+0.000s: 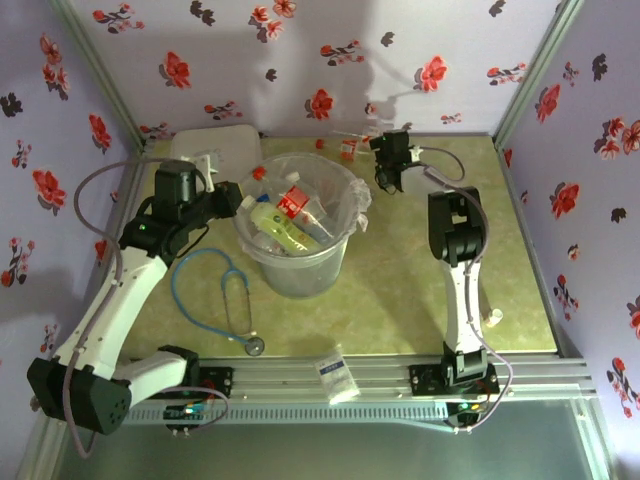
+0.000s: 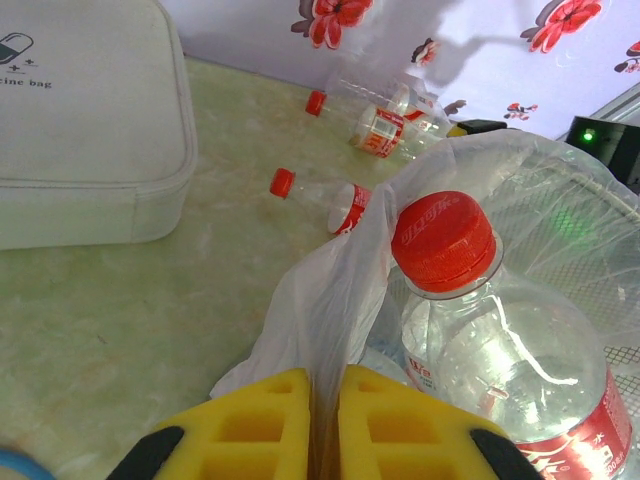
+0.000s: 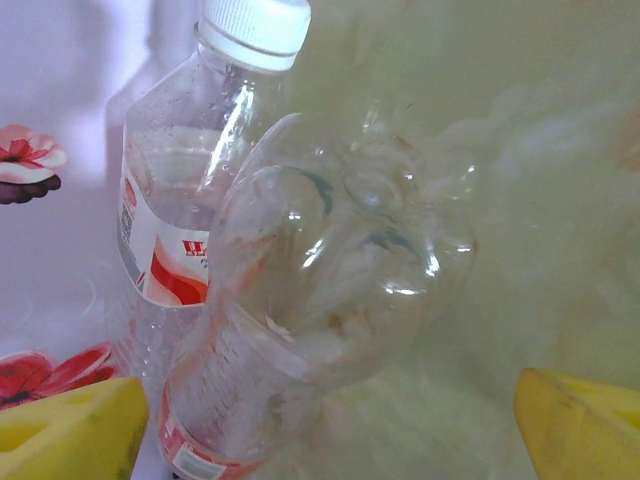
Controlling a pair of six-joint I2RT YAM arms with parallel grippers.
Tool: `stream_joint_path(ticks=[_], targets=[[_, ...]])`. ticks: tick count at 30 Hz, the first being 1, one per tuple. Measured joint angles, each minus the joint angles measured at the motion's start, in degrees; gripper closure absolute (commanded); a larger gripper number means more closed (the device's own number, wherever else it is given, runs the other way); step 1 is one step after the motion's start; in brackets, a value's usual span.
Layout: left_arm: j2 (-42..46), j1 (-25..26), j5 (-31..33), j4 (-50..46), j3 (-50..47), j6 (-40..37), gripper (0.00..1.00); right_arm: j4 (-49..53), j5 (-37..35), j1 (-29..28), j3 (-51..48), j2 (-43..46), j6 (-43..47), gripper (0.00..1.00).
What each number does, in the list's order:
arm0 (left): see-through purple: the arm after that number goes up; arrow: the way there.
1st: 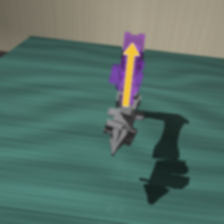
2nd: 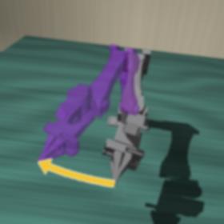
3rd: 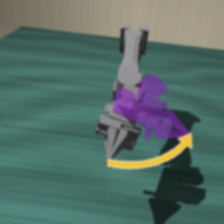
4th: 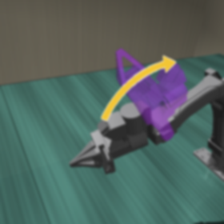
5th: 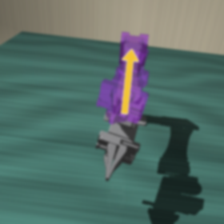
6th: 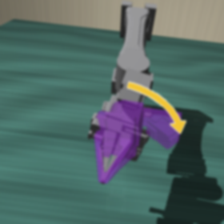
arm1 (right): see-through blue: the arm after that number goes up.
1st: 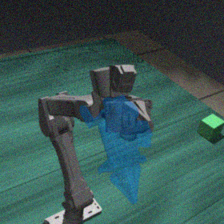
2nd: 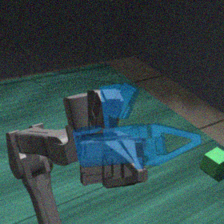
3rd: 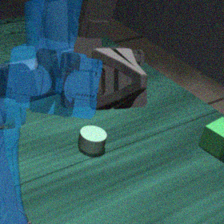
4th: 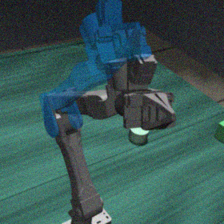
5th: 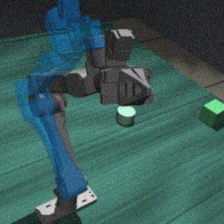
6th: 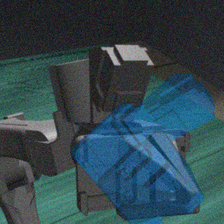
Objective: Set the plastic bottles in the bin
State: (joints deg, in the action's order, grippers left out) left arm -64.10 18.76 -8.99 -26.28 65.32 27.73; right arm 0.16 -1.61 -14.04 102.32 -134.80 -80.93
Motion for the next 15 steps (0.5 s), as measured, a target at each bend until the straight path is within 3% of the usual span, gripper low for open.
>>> stream_joint_path(ticks=[8,15], targets=[[-0.02,0.00,0.00,-0.42,0.22,-0.02,0.89,1.03,-0.68,-0.28,10.47,-6.29,-2.58,0.05],[-0.09,0.00,0.00,-0.92,0.61,-0.04,0.89,3.48,-1.84,-0.26,13.64,-8.72,-4.85,0.08]])
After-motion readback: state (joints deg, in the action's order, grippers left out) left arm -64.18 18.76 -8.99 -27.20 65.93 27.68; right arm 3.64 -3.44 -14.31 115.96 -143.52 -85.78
